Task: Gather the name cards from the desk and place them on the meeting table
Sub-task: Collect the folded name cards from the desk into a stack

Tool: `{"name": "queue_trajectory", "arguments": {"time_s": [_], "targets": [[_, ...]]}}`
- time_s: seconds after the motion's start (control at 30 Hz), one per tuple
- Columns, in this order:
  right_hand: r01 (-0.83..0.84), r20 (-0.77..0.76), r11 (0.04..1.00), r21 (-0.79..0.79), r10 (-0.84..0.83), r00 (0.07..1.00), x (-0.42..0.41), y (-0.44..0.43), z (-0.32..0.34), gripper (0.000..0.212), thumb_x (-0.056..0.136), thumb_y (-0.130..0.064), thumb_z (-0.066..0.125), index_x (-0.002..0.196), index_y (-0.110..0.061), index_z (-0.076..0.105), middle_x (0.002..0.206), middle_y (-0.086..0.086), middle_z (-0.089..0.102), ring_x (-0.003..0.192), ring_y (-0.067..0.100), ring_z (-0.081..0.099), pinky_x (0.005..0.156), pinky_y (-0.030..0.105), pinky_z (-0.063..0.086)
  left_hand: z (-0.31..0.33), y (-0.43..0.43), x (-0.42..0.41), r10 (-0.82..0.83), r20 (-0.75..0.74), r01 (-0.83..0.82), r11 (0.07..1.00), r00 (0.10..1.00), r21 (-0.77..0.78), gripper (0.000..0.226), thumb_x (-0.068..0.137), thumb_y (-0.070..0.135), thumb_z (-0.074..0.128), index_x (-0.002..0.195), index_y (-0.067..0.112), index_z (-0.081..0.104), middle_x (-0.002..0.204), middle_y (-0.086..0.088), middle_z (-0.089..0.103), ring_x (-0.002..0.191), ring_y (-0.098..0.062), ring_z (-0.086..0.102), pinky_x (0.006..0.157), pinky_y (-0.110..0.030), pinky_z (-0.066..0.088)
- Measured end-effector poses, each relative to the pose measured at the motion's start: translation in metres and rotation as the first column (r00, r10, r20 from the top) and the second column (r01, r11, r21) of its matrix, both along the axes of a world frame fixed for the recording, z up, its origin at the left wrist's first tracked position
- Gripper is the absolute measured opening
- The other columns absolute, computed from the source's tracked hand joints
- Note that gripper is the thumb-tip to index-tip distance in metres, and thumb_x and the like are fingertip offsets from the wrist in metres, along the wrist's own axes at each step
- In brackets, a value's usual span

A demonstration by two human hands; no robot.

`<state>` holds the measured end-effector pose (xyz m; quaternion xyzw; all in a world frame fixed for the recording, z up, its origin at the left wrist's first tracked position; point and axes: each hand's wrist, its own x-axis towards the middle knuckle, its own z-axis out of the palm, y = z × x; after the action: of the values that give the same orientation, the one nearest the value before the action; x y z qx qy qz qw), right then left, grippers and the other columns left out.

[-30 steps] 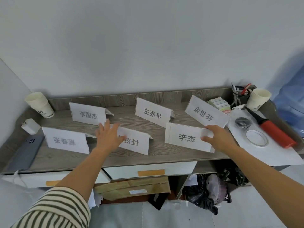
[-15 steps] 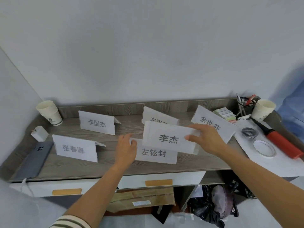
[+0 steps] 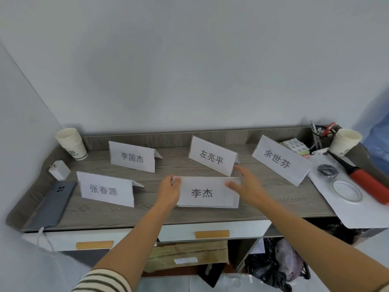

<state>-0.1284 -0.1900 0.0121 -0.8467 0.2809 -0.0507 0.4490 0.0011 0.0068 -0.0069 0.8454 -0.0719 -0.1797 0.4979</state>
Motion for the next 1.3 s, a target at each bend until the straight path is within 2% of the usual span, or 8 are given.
{"name": "queue_trajectory", "arguments": {"time_s": [0.1, 0.27, 0.43, 0.6, 0.73, 0.87, 1.1, 1.3], "targets": [[0.303, -0.077, 0.924, 0.233, -0.293, 0.953, -0.021, -0.002, -0.013, 0.068, 0.093, -0.038, 0.057, 0.148, -0.008, 0.031, 0.152, 0.009, 0.040, 0.136, 0.026, 0.040, 0.112, 0.045, 0.035, -0.001, 0.000, 0.004, 0.023, -0.029, -0.024, 0.999, 0.999, -0.031, 0.022, 0.100, 0.029, 0.041, 0.098, 0.011, 0.053, 0.085, -0.004, 0.057, 0.074, -0.016, 0.053, 0.066, -0.030, 0.044], [0.232, -0.125, 0.831, 0.505, -0.195, 0.973, -0.025, 0.016, -0.018, 0.037, 0.096, -0.022, 0.055, 0.131, -0.010, 0.057, 0.115, 0.000, 0.065, 0.106, 0.019, 0.057, 0.091, 0.032, 0.041, 0.000, -0.008, 0.001, 0.006, -0.092, -0.011, 0.999, 0.996, -0.048, 0.026, 0.099, 0.030, 0.041, 0.096, 0.008, 0.054, 0.085, -0.008, 0.057, 0.072, -0.017, 0.051, 0.062, -0.030, 0.040], [0.185, -0.035, 0.865, 0.466, -0.191, 0.981, -0.021, 0.009, -0.017, 0.040, 0.093, -0.015, 0.059, 0.133, -0.012, 0.053, 0.123, 0.003, 0.062, 0.108, 0.020, 0.057, 0.091, 0.031, 0.042, 0.004, -0.016, -0.003, -0.015, -0.138, 0.005, 0.997, 0.990, -0.071, 0.036, 0.099, 0.030, 0.043, 0.121, 0.003, 0.052, 0.114, -0.016, 0.063, 0.089, -0.023, 0.058, 0.060, -0.029, 0.045], [0.119, -0.070, 0.880, 0.459, -0.097, 0.993, -0.020, -0.014, -0.019, 0.041, 0.091, -0.015, 0.062, 0.131, -0.014, 0.055, 0.126, 0.004, 0.064, 0.110, 0.020, 0.060, 0.093, 0.032, 0.047, 0.000, -0.023, -0.008, 0.029, -0.065, -0.033, 0.998, 0.997, -0.047, 0.051, 0.096, 0.022, 0.053, 0.143, 0.016, 0.034, 0.145, -0.013, 0.043, 0.125, -0.032, 0.049, 0.102, -0.049, 0.046], [0.101, -0.078, 0.910, 0.401, -0.076, 0.994, -0.016, -0.047, -0.013, 0.030, 0.092, -0.010, 0.057, 0.120, -0.015, 0.062, 0.107, 0.001, 0.067, 0.092, 0.014, 0.063, 0.069, 0.024, 0.051, -0.004, -0.028, -0.008, 0.038, -0.017, -0.039, 0.998, 0.999, -0.043, 0.032, 0.096, 0.020, 0.052, 0.127, 0.015, 0.050, 0.129, -0.014, 0.056, 0.111, -0.031, 0.057, 0.093, -0.048, 0.052], [0.365, 0.053, 0.921, 0.132, -0.375, 0.926, 0.011, -0.101, -0.013, 0.023, 0.090, -0.017, 0.058, 0.110, -0.012, 0.068, 0.105, 0.009, 0.071, 0.092, 0.023, 0.066, 0.083, 0.043, 0.056, -0.003, -0.038, -0.012, 0.054, -0.038, -0.057, 0.996, 0.998, -0.072, 0.025, 0.096, 0.022, 0.051, 0.119, 0.014, 0.048, 0.116, -0.013, 0.057, 0.096, -0.024, 0.058, 0.074, -0.034, 0.052], [-0.064, -0.037, 0.993, 0.104, 0.068, 0.997, 0.085, -0.117, -0.021, 0.061, 0.083, -0.038, 0.071, 0.137, -0.017, 0.051, 0.130, 0.006, 0.058, 0.120, 0.024, 0.055, 0.100, 0.041, 0.046, 0.008, -0.062, -0.020, 0.233, -0.179, -0.257, 0.959, 0.956, -0.122, 0.019, 0.101, 0.030, 0.040, 0.115, 0.017, 0.046, 0.090, 0.001, 0.054, 0.073, -0.010, 0.055, 0.052, -0.019, 0.046], [-0.148, 0.117, 0.980, -0.134, 0.164, 0.979, 0.093, -0.142, -0.009, 0.027, 0.092, -0.032, 0.058, 0.112, -0.018, 0.072, 0.072, -0.005, 0.062, 0.066, 0.013, 0.054, 0.060, 0.028, 0.040, 0.016, -0.065, -0.023, 0.353, -0.282, -0.400, 0.907, 0.892, -0.133, 0.048, 0.099, 0.049, 0.031, 0.129, 0.017, 0.050, 0.123, -0.008, 0.059, 0.106, -0.023, 0.058, 0.090, -0.034, 0.046]]}}
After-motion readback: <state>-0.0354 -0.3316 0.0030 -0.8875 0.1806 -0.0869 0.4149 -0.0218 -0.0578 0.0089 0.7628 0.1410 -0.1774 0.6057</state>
